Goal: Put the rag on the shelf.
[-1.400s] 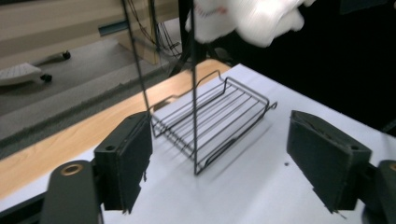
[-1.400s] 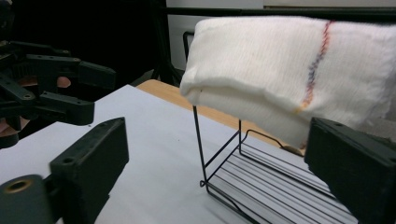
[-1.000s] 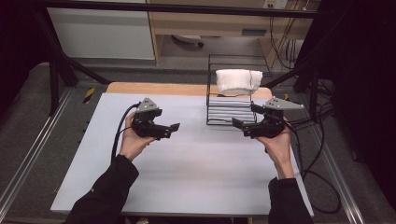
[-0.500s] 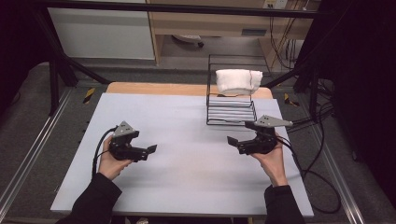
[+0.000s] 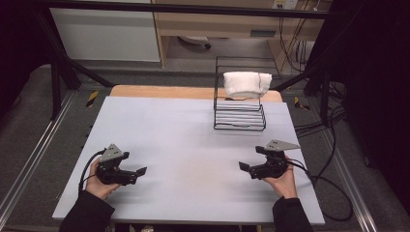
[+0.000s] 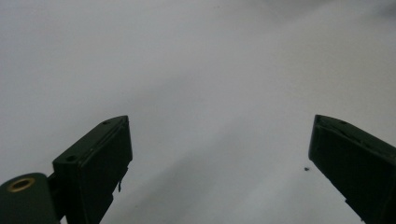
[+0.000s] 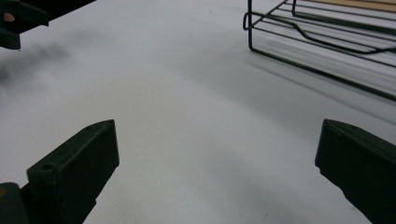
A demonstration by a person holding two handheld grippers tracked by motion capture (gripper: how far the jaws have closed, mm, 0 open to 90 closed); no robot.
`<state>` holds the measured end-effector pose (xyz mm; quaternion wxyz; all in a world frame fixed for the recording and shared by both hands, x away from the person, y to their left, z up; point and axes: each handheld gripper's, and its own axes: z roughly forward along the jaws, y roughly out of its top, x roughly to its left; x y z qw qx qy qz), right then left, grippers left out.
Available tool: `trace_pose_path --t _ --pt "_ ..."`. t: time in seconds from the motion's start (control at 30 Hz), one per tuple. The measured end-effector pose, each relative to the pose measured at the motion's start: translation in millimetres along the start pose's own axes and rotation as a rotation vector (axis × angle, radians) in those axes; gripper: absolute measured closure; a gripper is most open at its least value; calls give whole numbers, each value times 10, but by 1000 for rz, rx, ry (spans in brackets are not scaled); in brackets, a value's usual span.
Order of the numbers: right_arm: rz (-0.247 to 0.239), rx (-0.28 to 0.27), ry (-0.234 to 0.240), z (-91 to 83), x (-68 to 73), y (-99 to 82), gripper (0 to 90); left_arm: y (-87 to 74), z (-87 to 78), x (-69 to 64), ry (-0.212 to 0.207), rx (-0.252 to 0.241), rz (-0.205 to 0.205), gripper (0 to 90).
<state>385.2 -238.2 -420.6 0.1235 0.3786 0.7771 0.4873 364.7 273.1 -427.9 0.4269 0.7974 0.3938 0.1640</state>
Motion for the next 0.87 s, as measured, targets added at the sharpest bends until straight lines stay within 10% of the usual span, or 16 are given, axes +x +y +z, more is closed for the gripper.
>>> trace_pose_path --t 0.87 --pt "24 55 -2 -141 -64 -352 3 -197 -111 45 5 14 -2 61"
